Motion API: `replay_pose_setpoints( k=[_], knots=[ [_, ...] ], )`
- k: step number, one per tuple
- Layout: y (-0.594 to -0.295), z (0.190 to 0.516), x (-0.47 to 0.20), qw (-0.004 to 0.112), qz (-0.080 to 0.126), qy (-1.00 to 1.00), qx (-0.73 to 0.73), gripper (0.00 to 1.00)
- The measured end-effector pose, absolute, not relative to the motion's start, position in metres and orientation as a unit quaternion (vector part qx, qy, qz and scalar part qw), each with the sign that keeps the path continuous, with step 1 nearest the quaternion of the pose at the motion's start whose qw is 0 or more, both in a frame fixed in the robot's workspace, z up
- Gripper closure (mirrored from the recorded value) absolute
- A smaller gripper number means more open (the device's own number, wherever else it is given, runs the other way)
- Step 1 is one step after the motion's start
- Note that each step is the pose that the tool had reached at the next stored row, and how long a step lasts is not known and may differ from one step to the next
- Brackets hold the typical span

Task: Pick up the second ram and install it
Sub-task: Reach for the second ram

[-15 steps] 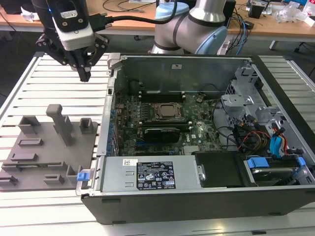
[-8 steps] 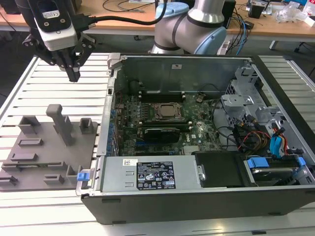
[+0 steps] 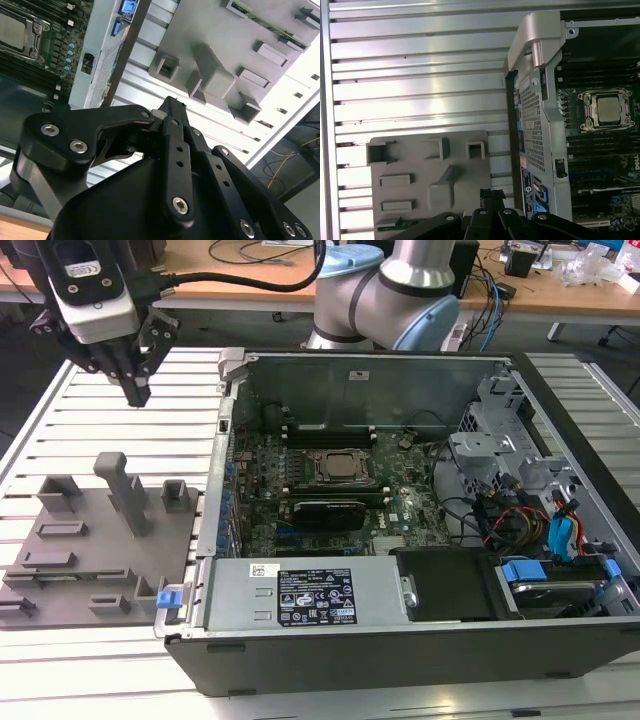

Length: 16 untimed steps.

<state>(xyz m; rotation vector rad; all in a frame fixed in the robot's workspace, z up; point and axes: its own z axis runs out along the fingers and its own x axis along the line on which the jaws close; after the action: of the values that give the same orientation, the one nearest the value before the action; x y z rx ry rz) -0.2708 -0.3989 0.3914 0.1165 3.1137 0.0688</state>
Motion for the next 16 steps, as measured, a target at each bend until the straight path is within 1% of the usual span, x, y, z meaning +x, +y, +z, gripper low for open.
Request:
replay_pose_setpoints(
  k=[16],
  knots=[
    [-0.399, 0.391, -0.319, 0.012, 0.022, 0.999, 0.037, 0.89]
  ],
)
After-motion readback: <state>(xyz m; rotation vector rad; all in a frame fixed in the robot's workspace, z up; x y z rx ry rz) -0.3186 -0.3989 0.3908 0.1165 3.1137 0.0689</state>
